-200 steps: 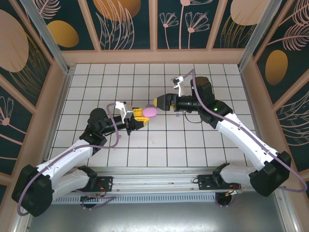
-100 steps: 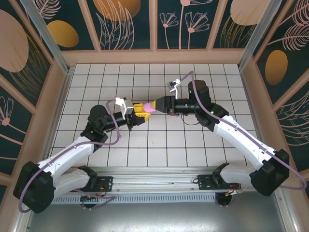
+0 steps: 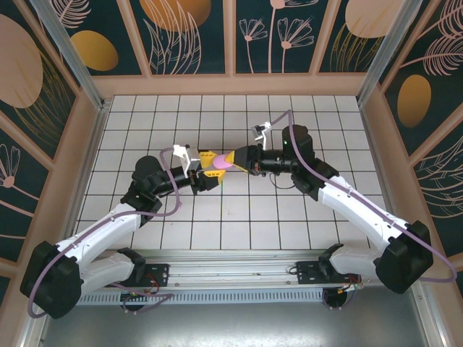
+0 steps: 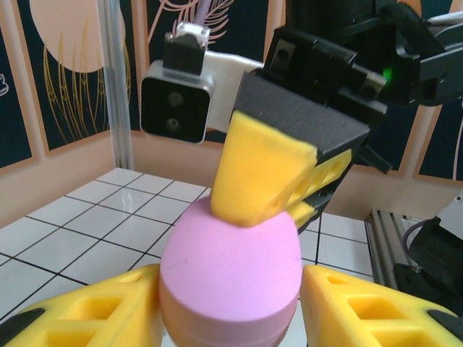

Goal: Insert the wireless bluetooth earbuds into the charging case

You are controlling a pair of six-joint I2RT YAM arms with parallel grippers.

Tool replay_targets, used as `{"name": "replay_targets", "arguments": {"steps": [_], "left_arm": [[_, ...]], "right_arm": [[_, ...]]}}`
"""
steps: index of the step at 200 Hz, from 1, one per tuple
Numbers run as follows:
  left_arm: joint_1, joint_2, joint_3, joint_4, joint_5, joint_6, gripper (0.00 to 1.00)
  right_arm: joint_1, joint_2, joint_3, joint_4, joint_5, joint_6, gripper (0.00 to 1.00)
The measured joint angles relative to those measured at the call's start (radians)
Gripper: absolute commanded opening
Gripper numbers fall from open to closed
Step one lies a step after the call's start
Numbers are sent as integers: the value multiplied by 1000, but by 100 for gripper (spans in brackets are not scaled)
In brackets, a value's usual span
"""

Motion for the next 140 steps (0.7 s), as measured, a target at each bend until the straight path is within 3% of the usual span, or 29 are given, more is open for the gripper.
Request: {"name": "replay_targets", "arguments": {"steps": [49,94,140], "left_arm": [[0,34,15,3,34,0,50],[0,56,15,11,56,-8,38],[0,56,15,43,60,-19,50]], "right_arm": [[-1,-12,-11,38,-3,47,17],[-2,-21,-11,57,-3,65,16],[-5,-21,-14,69,-7,70,16]]}}
